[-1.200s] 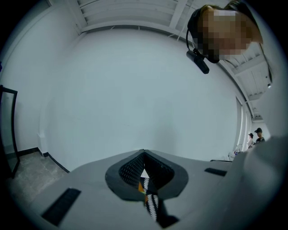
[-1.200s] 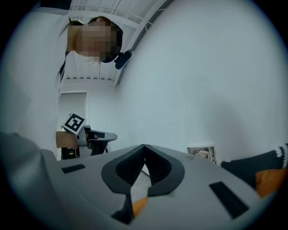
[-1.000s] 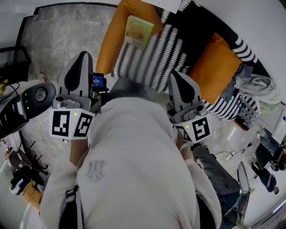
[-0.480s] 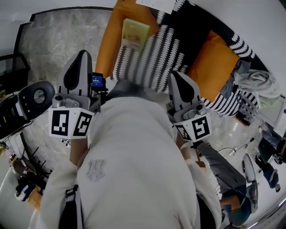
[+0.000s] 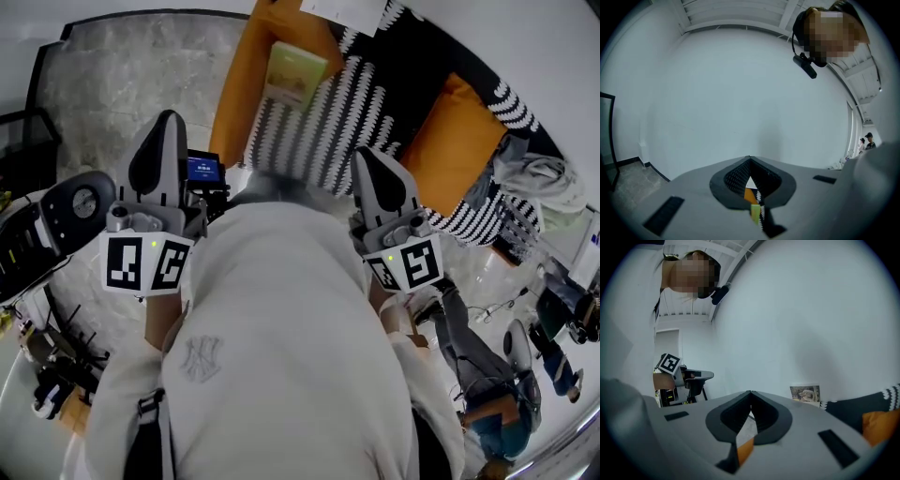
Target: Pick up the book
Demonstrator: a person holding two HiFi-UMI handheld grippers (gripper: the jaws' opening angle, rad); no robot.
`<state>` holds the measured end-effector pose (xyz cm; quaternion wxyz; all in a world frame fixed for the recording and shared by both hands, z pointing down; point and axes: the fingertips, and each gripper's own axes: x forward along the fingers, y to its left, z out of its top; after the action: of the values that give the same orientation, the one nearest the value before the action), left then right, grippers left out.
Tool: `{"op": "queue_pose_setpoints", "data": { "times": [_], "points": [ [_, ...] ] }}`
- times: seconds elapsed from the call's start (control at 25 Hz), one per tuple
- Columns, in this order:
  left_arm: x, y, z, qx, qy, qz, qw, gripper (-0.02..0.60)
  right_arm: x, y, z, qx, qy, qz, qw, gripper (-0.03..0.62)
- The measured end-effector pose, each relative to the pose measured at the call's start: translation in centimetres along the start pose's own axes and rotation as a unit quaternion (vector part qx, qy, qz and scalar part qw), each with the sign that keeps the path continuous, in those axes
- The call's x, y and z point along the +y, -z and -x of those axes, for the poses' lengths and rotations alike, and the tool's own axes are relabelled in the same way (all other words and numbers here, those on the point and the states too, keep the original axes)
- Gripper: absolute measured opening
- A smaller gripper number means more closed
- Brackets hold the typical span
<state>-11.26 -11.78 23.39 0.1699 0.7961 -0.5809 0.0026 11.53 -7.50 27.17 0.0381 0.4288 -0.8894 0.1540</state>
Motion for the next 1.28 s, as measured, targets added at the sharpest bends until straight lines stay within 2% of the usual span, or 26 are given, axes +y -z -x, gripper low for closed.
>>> {"op": "queue_pose_setpoints", "data": {
  "times": [0.16, 0.36, 0.72, 0.92, 1.12, 1.28],
  "points": [
    [1.7, 0.4, -0.2, 0.002, -0.009, 0.007, 0.9999, 0.009, -0.1, 0.6, -1.4, 0.014, 0.0, 0.001, 1.0, 0.017],
    [2.5, 0.4, -0.7, -0.001, -0.002, 0.006, 1.0, 0.009, 0.1, 0.7, -1.8, 0.017, 0.008, 0.001, 1.0, 0.018],
    [1.2, 0.1, -1.8, -0.011, 0.031, 0.01, 0.9994, 0.009, -0.7, 0.8, -0.6, 0.012, 0.04, 0.002, 0.999, 0.018],
    [0.7, 0.3, -1.6, -0.012, 0.037, 0.012, 0.9992, 0.009, -0.9, 1.6, -0.3, 0.018, 0.048, -0.004, 0.999, 0.018],
    [0.4, 1.4, -1.3, 0.006, 0.038, 0.016, 0.9991, 0.009, -1.1, 3.2, -0.2, 0.034, 0.052, -0.03, 0.998, 0.018],
    [-0.5, 3.6, -1.3, 0.04, 0.042, 0.016, 0.9982, 0.009, -2.2, 5.2, -0.3, 0.06, 0.047, -0.042, 0.996, 0.02]
  ]
}}
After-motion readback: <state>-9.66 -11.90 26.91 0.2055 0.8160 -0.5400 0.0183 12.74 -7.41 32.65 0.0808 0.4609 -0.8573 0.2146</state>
